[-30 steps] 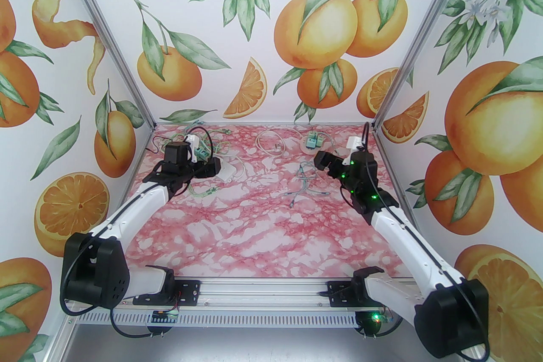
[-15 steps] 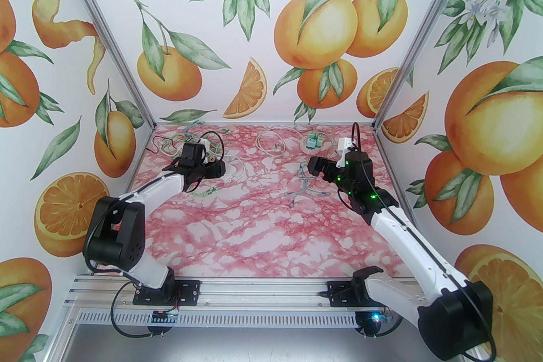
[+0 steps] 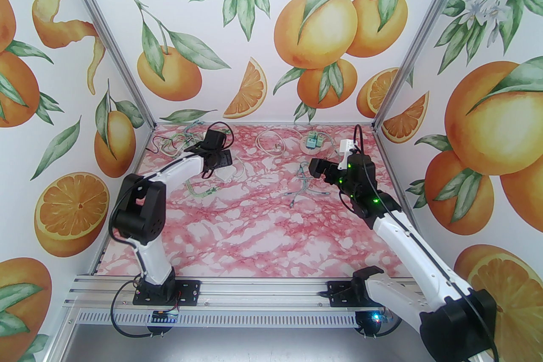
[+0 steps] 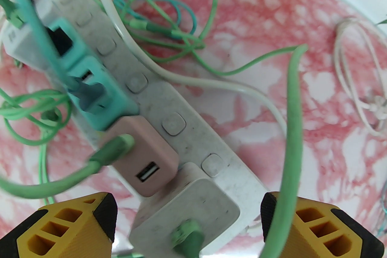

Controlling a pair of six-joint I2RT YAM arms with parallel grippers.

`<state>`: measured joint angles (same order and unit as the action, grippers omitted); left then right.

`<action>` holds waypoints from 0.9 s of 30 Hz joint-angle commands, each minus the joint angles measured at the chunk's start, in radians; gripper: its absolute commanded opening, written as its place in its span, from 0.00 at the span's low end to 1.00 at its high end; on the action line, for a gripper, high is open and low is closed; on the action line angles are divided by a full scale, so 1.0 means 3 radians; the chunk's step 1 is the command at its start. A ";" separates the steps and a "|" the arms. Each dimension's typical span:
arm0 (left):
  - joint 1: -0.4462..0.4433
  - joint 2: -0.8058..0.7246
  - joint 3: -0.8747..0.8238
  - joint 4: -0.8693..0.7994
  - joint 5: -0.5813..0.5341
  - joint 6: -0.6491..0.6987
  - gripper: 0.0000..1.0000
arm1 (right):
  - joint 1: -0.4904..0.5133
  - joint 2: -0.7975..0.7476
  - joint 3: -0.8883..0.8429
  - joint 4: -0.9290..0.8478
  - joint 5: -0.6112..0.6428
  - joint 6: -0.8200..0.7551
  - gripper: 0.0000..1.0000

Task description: Pull the plug off the socket

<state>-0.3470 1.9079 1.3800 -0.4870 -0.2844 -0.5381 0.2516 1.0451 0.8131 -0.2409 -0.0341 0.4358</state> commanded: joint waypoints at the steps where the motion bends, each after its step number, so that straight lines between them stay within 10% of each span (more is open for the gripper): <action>1: -0.0047 0.0163 0.0250 -0.0311 -0.0265 -0.0269 0.81 | 0.0025 -0.0027 -0.0026 0.0050 -0.0025 -0.0062 1.00; 27: -0.0420 0.0185 0.0251 -0.0499 -0.0381 -0.0218 0.53 | 0.0086 -0.0013 -0.0103 0.0143 -0.0111 -0.0062 1.00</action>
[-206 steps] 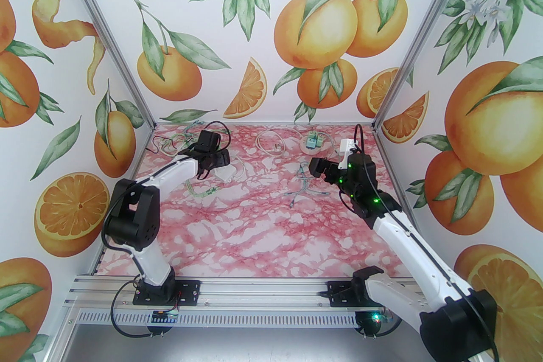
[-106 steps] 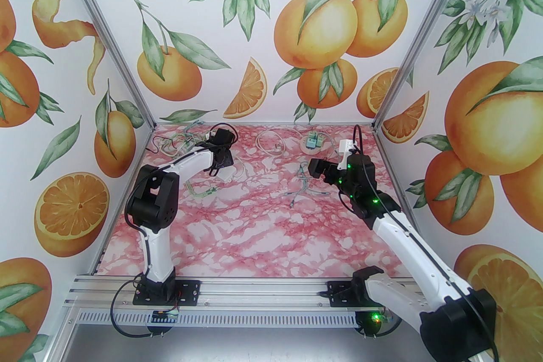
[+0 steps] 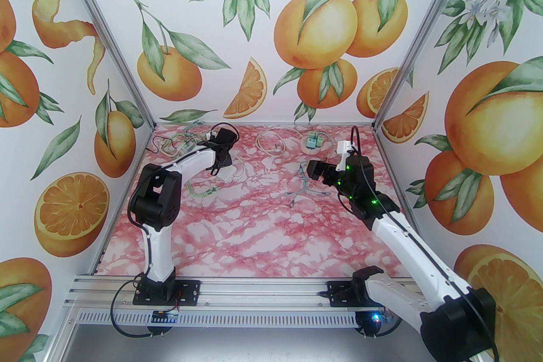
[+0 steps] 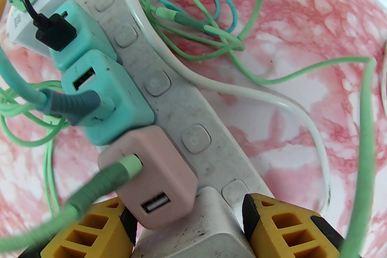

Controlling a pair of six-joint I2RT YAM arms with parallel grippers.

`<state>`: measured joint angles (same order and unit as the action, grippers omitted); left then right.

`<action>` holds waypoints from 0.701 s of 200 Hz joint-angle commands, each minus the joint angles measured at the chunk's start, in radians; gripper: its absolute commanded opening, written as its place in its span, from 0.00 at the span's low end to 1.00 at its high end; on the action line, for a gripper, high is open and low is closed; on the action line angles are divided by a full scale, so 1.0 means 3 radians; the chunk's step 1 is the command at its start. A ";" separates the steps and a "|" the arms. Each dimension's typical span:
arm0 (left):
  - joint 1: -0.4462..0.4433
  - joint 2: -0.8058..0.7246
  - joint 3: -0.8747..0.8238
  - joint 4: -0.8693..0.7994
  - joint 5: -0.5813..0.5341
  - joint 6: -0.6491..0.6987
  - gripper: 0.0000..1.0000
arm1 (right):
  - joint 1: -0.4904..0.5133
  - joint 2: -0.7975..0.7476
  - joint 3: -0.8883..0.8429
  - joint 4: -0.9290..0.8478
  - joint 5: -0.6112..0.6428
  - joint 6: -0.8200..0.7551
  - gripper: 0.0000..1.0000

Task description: Pull the plug off the socket

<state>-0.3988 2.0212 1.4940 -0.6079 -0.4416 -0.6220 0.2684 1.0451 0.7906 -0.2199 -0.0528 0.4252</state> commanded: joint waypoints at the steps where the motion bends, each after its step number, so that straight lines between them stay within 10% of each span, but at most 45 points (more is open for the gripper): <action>1: -0.0294 -0.0233 -0.0168 -0.0096 0.0176 0.0036 0.53 | 0.0031 -0.0011 -0.0028 0.0073 -0.0051 -0.0021 1.00; 140: -0.1416 -0.0654 -0.0631 -0.0120 0.0428 -0.0903 0.55 | 0.0143 0.0080 -0.0029 0.0034 -0.0050 -0.0088 1.00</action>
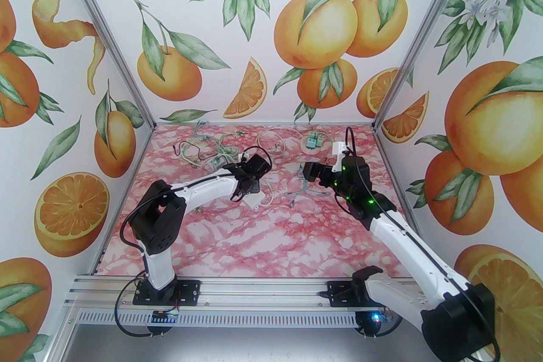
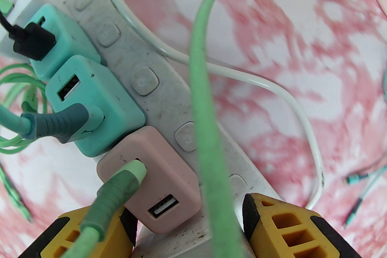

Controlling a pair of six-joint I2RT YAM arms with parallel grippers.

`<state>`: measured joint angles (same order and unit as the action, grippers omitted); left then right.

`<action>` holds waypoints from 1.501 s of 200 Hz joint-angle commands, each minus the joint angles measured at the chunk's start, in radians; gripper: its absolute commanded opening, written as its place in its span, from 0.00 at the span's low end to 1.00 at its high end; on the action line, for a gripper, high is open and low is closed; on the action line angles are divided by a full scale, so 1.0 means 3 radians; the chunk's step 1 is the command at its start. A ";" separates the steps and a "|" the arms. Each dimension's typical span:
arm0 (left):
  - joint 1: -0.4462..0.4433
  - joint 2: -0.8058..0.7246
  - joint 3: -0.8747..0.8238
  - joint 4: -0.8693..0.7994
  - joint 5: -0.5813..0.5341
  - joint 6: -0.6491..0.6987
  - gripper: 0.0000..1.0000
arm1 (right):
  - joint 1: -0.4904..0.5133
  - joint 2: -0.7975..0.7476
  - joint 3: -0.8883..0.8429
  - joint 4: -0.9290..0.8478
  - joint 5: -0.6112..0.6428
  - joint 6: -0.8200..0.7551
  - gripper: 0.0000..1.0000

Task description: Pull the plug off the socket

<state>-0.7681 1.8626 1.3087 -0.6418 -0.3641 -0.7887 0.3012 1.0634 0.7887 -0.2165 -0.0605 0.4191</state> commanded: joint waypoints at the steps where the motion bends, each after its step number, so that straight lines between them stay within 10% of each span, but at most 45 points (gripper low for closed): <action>1: -0.0193 -0.0124 -0.0012 -0.0008 0.0168 -0.0352 0.55 | 0.0037 0.0019 -0.0021 0.0021 -0.0024 -0.0067 1.00; 117: 0.0036 -0.0634 -0.0285 0.0421 0.0732 0.0354 0.77 | 0.0205 0.0380 0.0086 -0.0142 -0.0333 0.0068 0.99; 208: 0.0079 -0.0679 -0.0458 0.0412 0.0912 0.1053 0.68 | 0.0722 0.0989 0.0025 0.0116 -0.0750 0.0255 0.50; 300: 0.0276 -0.0585 -0.0609 0.0607 0.1531 0.1956 0.57 | 0.0881 0.1792 0.0302 0.0198 -0.1030 0.0541 0.33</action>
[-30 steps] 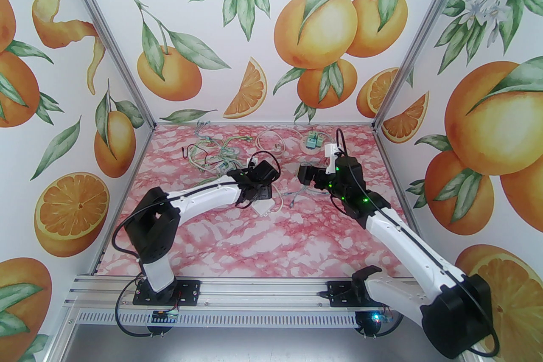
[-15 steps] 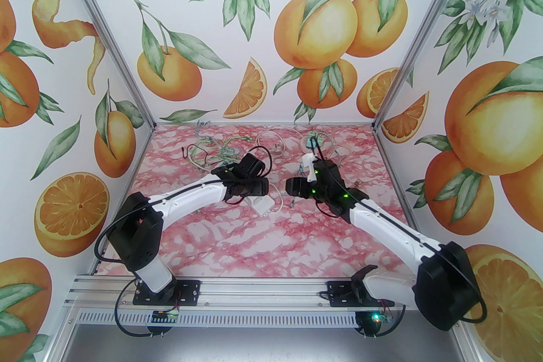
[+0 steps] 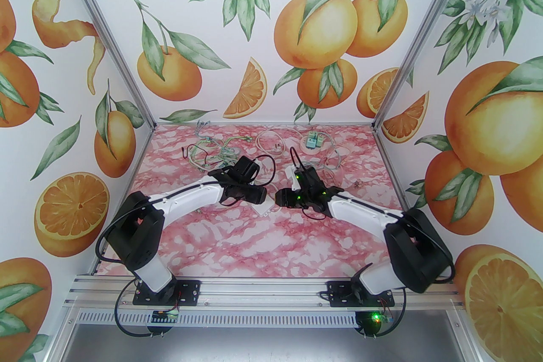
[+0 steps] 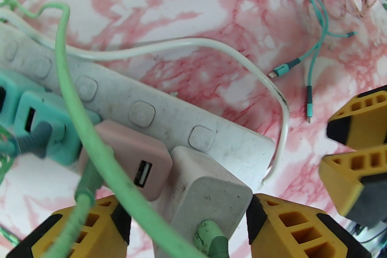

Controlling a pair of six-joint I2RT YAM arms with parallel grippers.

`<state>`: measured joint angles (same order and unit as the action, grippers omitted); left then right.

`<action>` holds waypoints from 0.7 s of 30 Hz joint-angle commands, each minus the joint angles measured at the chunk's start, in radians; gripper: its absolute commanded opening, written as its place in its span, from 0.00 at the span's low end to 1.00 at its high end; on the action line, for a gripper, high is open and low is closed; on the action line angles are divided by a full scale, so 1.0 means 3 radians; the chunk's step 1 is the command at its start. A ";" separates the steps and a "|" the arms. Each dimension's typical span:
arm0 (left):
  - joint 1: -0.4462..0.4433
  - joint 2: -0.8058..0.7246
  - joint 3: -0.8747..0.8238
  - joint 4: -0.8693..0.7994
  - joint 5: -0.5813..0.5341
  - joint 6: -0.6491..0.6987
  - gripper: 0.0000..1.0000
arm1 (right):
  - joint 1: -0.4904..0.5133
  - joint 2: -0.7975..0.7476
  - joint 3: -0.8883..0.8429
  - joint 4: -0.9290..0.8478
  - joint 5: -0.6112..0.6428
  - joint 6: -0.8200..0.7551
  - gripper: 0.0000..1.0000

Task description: Pull the plug off the socket

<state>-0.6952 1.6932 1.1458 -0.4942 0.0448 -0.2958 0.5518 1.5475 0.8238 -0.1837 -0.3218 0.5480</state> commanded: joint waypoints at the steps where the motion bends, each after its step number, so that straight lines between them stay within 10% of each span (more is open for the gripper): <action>1: 0.0035 -0.0017 -0.0066 0.0114 0.0167 0.0317 0.57 | 0.0047 0.0189 0.0190 0.0090 -0.0164 0.0114 0.32; 21: 0.0051 0.0078 -0.0199 0.0075 0.0256 0.0733 0.43 | 0.0047 0.0816 0.0541 -0.0073 -0.0342 0.0148 0.30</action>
<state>-0.6807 1.6958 1.1084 -0.4736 0.1188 -0.1032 0.5594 1.7527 0.9607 -0.1810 -0.3939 0.5800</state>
